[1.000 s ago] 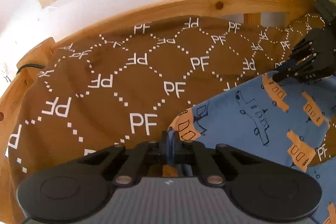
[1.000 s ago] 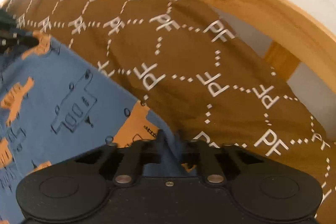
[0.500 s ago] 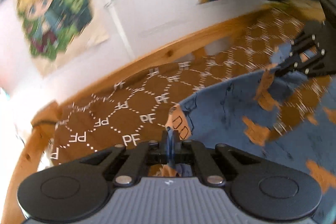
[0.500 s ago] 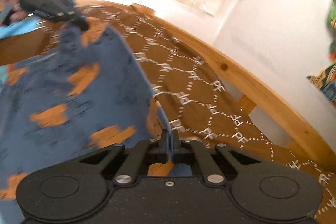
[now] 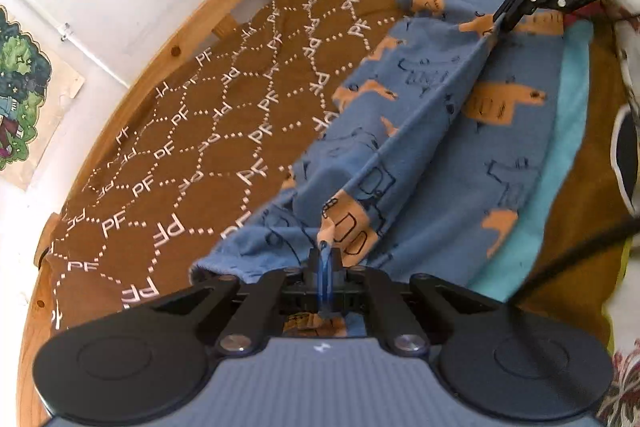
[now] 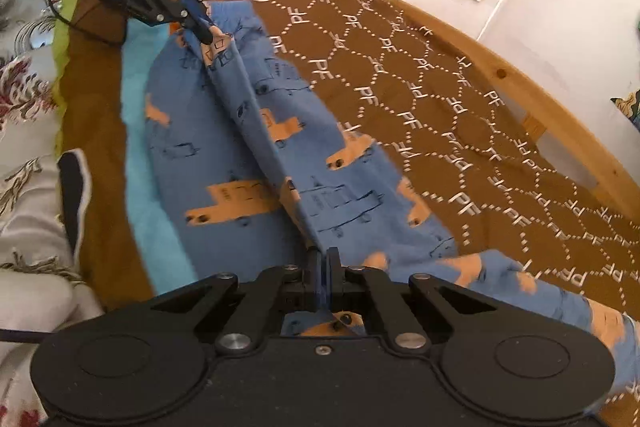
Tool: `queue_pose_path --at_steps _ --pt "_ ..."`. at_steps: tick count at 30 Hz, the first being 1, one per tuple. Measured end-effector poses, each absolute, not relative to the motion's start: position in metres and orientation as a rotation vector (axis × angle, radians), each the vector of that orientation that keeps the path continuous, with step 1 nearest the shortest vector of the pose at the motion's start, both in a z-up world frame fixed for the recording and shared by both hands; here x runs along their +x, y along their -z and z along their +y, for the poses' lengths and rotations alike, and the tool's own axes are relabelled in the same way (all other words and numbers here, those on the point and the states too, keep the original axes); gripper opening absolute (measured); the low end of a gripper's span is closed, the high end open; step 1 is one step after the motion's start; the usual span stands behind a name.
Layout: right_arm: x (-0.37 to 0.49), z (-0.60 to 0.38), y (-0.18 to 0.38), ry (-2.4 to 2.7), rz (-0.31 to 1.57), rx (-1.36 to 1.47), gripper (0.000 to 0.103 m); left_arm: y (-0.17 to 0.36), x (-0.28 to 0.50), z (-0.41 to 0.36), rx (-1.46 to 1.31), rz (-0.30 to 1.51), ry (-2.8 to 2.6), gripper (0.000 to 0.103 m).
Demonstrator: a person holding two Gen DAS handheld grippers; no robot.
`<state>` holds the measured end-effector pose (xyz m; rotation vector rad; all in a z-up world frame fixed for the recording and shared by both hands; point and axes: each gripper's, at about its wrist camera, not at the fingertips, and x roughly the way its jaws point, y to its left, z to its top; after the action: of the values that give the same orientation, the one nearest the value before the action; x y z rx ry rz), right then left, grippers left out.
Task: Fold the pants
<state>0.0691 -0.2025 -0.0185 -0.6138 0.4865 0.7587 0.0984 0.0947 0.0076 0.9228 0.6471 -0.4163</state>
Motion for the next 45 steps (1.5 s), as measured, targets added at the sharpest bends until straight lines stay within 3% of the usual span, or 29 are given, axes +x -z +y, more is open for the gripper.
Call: queue_pose_path --at_steps 14,20,21,24,27,28,29,31,39,42,45 --pt "0.039 -0.192 0.027 -0.749 0.512 -0.602 0.0 0.006 0.086 0.102 0.953 0.714 0.439 0.002" --pt "0.033 -0.193 0.031 -0.753 0.523 -0.59 0.0 0.008 0.075 0.108 0.885 0.765 0.431 0.009" --pt "0.032 -0.194 0.031 -0.755 0.526 -0.589 0.0 0.006 0.074 0.109 0.864 0.768 0.427 0.015" --pt "0.035 -0.199 0.028 -0.76 0.552 -0.575 0.013 -0.005 0.071 0.113 0.721 0.798 0.422 0.063" --pt "0.037 -0.215 0.015 -0.713 0.574 -0.501 0.046 -0.018 0.066 0.112 0.541 0.795 0.394 0.087" --pt "0.039 -0.224 0.009 -0.685 0.582 -0.471 0.066 -0.021 0.067 0.107 0.473 0.776 0.374 0.093" --pt "0.041 -0.234 0.004 -0.646 0.591 -0.438 0.08 -0.024 0.068 0.102 0.406 0.757 0.371 0.093" --pt "0.044 -0.256 -0.003 -0.561 0.614 -0.374 0.085 -0.026 0.077 0.083 0.303 0.735 0.387 0.094" --pt "0.078 -0.364 -0.002 -0.178 0.694 0.036 0.082 -0.009 0.119 -0.068 0.277 0.666 0.605 0.094" --pt "0.087 -0.387 0.004 -0.124 0.674 0.045 0.079 -0.001 0.119 -0.119 0.377 0.651 0.675 0.094" --pt "0.098 -0.4 0.006 -0.097 0.651 0.019 0.074 0.013 0.114 -0.154 0.535 0.639 0.682 0.081"
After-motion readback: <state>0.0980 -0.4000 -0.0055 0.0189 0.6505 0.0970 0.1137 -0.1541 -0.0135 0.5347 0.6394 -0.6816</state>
